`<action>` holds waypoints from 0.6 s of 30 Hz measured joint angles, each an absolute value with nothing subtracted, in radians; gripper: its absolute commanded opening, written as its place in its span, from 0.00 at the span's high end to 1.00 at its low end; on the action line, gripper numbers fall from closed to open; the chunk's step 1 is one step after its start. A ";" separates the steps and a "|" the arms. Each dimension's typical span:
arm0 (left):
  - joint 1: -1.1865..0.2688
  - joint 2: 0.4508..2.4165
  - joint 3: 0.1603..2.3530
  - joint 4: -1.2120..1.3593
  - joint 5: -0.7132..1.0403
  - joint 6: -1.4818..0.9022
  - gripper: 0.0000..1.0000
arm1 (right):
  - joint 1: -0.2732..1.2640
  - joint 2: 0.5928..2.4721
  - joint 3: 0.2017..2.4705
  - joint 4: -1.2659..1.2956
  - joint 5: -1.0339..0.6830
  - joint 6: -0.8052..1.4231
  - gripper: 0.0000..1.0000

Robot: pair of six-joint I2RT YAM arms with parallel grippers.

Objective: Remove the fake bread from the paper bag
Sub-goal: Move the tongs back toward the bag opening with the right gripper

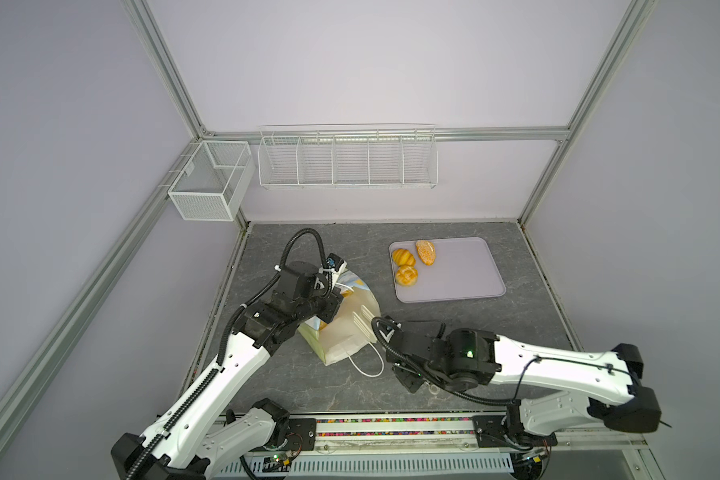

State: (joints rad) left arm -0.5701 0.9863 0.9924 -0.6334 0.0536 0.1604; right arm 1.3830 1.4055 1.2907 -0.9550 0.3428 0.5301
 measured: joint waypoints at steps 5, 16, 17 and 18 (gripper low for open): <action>-0.570 0.918 0.909 -0.581 0.087 0.174 1.00 | 1.384 1.508 1.305 -0.900 0.316 0.515 0.66; -0.570 0.930 0.906 -0.538 0.132 0.092 1.00 | 1.324 1.594 1.309 -0.781 0.247 0.516 0.62; -0.570 0.937 0.906 -0.534 0.138 0.081 1.00 | 1.310 1.599 1.309 -0.773 0.240 0.521 0.62; -0.570 0.943 0.906 -0.529 0.144 0.070 1.00 | 1.298 1.604 1.309 -0.765 0.234 0.524 0.61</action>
